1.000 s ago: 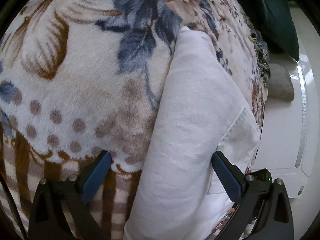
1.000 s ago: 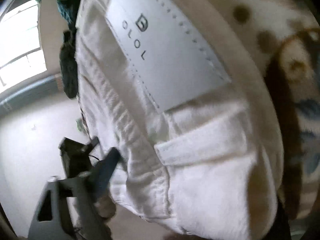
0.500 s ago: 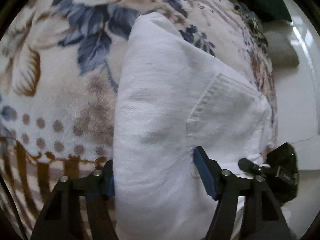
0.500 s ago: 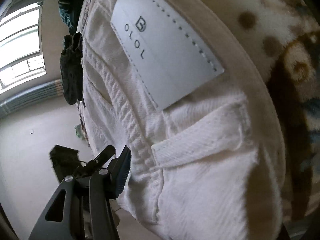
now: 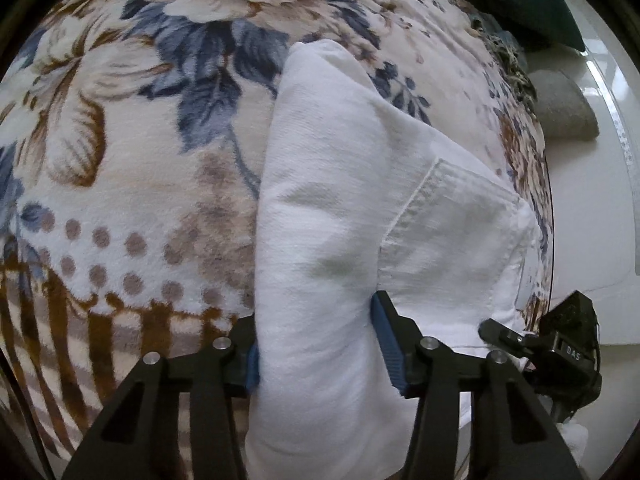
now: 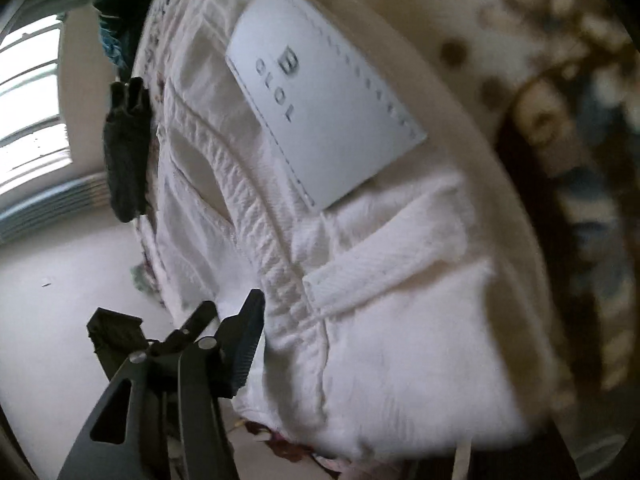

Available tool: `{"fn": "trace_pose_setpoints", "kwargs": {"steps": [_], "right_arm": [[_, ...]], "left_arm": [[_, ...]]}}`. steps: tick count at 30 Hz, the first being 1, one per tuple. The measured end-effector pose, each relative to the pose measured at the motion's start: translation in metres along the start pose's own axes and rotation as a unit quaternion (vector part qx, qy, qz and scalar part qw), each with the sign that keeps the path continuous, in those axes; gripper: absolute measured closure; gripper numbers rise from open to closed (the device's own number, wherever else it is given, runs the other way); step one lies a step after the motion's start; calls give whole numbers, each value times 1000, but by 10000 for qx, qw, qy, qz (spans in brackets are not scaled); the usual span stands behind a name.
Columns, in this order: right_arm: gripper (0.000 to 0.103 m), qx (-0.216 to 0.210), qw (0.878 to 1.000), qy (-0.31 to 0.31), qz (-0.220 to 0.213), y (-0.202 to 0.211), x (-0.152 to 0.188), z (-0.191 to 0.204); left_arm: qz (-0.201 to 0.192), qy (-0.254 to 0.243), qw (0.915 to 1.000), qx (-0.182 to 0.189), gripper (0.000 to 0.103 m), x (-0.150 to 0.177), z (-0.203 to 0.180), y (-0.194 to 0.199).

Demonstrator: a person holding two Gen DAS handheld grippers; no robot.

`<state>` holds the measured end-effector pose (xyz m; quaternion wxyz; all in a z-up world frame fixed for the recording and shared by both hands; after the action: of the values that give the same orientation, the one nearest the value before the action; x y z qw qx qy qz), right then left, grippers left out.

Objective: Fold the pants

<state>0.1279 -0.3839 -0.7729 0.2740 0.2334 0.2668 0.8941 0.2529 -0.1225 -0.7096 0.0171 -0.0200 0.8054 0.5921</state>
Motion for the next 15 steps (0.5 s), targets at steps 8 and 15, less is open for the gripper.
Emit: {"fn": "trace_pose_setpoints", "kwargs": {"steps": [8,15], "right_arm": [[26,175,9998,54,-81,-2,0,-2],[50,-156,9995,278,29,-28,-8,19]], "left_arm": [[122,102,9999,-39,36,-1,8,-6],[157,286,9989,322,29,-4,8,-12]]}}
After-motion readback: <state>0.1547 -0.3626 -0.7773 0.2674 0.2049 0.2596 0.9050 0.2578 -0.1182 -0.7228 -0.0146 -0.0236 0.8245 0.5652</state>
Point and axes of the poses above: each gripper's, at about its wrist camera, not at the fingertips, and y roughly against the way its jaws point, z to its left, x to its underside, the point moved 8 cm from there along -y, roughly the way its jaws point, and after that the axes turned 8 degrees about -x, right-handed, at the moved point
